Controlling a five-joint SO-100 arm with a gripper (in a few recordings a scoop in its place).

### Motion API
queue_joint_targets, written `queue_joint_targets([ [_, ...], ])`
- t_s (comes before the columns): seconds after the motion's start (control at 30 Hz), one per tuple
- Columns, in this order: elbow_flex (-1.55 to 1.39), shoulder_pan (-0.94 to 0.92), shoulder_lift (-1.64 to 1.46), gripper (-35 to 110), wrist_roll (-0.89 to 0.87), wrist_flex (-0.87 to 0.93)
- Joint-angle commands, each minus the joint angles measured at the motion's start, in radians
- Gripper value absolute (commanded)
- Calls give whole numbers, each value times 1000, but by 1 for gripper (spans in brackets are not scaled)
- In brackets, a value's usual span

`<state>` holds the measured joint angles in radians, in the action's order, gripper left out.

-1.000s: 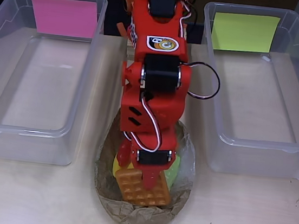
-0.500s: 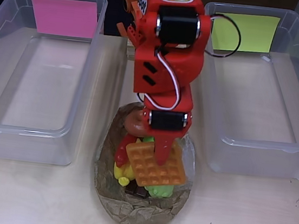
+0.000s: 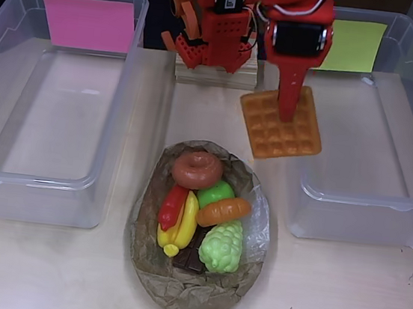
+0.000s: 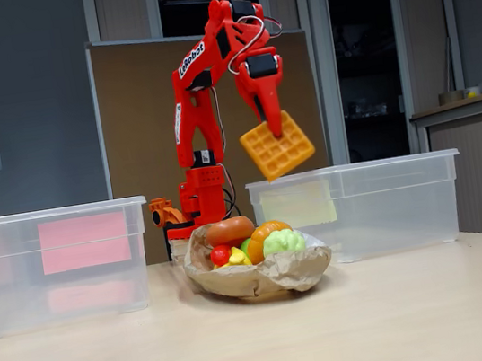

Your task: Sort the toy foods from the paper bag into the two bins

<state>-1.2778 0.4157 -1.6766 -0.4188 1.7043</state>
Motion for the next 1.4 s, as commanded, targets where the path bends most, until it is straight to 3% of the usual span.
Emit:
queue_joint_targets([
  [0.0,-84,106,-158,2,-138,18],
  [0.33,-212,477,-238,2,-635,-74],
  [0.6,-299,781,-155,3,-1180,-164],
  [0.83,-660,956,-184,3,-1598,-442],
  [1.1,-836,1072,-66,3,-1894,-666],
  [1.37,-882,1111,20,25,-1980,-834],
])
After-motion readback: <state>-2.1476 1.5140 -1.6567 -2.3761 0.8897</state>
